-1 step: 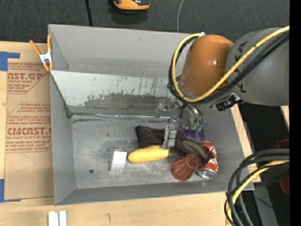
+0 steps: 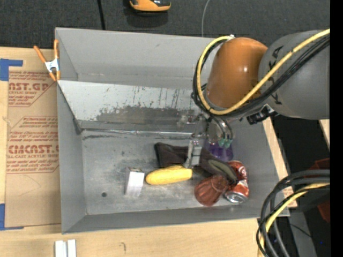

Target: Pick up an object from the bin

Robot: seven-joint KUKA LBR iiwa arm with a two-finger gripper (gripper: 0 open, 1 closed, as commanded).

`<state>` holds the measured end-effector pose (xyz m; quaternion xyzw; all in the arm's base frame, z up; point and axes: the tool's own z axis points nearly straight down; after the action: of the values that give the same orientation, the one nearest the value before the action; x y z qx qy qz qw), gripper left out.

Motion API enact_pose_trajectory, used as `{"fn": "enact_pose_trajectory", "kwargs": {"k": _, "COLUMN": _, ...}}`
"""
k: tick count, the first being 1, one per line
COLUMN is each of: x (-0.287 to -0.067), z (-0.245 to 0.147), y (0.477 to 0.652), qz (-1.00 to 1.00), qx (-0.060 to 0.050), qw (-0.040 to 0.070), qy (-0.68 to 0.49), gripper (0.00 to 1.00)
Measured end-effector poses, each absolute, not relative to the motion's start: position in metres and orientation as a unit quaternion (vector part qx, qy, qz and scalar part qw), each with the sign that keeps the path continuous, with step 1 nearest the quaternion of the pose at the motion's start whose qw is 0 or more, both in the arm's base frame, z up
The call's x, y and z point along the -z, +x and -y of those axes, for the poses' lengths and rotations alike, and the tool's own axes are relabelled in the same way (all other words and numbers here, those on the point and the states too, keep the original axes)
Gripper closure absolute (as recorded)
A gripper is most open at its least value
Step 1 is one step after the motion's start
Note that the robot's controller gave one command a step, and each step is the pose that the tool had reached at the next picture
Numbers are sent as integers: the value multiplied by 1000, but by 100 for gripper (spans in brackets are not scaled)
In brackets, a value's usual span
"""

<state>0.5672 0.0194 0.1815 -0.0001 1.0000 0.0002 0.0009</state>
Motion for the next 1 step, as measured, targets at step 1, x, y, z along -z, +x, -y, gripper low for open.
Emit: {"fn": "enact_pose_trajectory", "kwargs": {"k": 1, "x": -152, "z": -24, "y": 569, "qz": -1000, "qx": 0, "qw": 5, "qy": -30, "gripper": 0}}
